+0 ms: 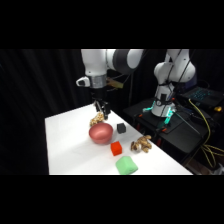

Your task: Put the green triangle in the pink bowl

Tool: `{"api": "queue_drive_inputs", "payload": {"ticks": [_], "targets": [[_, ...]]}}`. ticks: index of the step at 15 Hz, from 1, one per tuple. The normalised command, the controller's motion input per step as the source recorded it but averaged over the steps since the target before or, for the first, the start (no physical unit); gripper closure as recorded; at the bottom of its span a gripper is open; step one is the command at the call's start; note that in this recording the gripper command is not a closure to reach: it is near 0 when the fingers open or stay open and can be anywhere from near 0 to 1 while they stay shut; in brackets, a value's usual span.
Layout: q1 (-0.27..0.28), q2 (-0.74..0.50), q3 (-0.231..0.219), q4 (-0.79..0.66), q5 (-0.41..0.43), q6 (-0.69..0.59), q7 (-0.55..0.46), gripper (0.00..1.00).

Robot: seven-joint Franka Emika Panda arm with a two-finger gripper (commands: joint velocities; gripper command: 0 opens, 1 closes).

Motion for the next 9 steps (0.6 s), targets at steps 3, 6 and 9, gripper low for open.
{"api": "queue_drive_inputs", "payload": {"ticks": [3, 6, 9], "targets": [[0.105, 0.2, 0.089, 0.07, -0.09, 0.2, 0.2, 0.0], [0.164, 0.19, 0.114, 0.05, -0.102, 0.18, 0.23, 0.0], [0.197, 0.16, 0.117, 0.06, -0.112, 0.11, 0.22, 0.0]]}}
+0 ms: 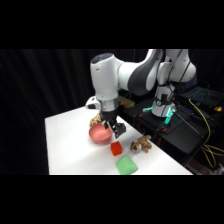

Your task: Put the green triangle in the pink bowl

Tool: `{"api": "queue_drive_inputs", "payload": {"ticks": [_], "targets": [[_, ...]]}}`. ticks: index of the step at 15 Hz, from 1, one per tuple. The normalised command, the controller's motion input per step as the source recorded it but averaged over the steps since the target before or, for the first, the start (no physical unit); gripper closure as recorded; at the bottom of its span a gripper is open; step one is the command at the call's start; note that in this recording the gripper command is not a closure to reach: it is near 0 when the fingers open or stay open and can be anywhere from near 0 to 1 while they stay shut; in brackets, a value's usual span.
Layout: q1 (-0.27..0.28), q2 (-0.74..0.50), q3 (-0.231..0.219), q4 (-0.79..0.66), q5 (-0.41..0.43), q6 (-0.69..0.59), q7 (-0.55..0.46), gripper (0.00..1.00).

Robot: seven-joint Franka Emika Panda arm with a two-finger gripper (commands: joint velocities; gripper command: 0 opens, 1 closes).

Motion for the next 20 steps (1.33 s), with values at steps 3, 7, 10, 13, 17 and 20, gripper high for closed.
{"api": "queue_drive_inputs", "payload": {"ticks": [3, 7, 10, 13, 17, 20], "targets": [[0.205, 0.11, 0.097, 0.06, -0.154, 0.04, 0.2, 0.0], [0.15, 0.07, 0.073, 0.02, -0.128, 0.04, 0.12, 0.0], [0.07, 0.07, 0.058, 0.02, -0.062, 0.05, 0.04, 0.0], [0.025, 0.19, 0.033, 0.15, -0.063, 0.07, -0.06, 0.0], [-0.016, 0.34, 0.004, 0.35, -0.064, 0.08, -0.18, 0.0], [-0.018, 0.3, -0.031, 0.34, -0.07, 0.09, -0.15, 0.0]]}}
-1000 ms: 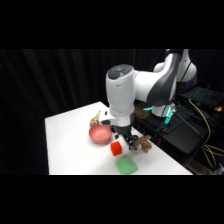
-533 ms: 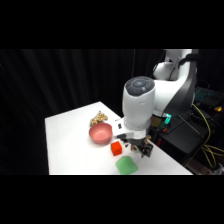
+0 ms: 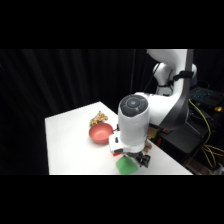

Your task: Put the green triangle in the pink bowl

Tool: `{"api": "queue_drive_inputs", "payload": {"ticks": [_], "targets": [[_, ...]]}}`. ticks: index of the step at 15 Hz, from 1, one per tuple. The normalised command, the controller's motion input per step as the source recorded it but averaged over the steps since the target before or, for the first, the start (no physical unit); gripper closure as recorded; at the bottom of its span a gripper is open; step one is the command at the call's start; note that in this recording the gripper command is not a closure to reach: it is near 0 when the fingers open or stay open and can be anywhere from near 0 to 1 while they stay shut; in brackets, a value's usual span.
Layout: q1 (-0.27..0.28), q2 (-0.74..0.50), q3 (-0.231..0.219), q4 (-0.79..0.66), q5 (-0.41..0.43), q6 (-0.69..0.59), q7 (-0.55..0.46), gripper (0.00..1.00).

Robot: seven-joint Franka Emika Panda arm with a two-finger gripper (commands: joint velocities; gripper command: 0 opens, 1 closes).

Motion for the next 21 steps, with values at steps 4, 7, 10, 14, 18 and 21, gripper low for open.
{"api": "queue_drive_inputs", "payload": {"ticks": [4, 7, 10, 14, 18, 21], "targets": [[0.001, 0.07, -0.045, 0.11, -0.054, 0.15, -0.04, 0.0], [-0.001, -0.12, -0.036, -0.06, -0.068, 0.15, -0.04, 0.0], [0.027, -0.17, -0.054, -0.17, -0.075, 0.19, 0.07, 0.0], [0.043, -0.18, -0.054, -0.24, -0.028, 0.21, 0.15, 0.0], [0.068, -0.2, -0.07, -0.24, -0.022, 0.2, 0.17, 0.0], [0.11, -0.2, -0.082, -0.21, -0.036, 0.14, 0.18, 0.0]]}}
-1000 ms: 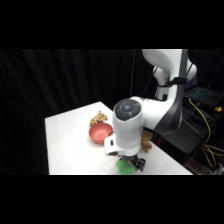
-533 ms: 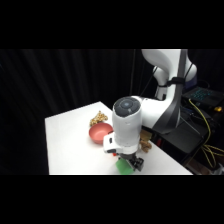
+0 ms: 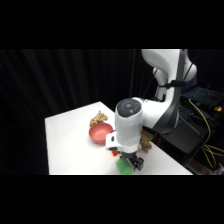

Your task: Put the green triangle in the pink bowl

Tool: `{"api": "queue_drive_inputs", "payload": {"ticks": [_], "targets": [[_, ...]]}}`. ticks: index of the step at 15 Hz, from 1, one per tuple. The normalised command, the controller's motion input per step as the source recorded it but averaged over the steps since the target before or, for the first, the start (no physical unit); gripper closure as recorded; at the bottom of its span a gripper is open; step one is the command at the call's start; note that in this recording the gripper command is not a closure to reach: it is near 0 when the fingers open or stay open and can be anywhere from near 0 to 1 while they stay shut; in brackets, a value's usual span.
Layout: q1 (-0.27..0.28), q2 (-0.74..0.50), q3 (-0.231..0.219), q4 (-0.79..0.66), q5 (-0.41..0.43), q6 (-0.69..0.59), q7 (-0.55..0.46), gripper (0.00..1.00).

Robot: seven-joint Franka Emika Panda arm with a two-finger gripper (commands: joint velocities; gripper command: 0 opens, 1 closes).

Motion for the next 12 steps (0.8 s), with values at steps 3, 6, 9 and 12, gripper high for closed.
{"api": "queue_drive_inputs", "payload": {"ticks": [3, 6, 9, 12], "targets": [[0.123, -0.14, -0.09, -0.16, -0.057, 0.1, 0.16, 0.0], [0.091, -0.07, -0.083, -0.08, -0.054, 0.08, 0.1, 0.0], [0.06, 0.03, -0.078, 0.0, -0.053, 0.1, 0.04, 0.0], [0.041, 0.12, -0.067, 0.08, -0.045, 0.09, 0.01, 0.0]]}}
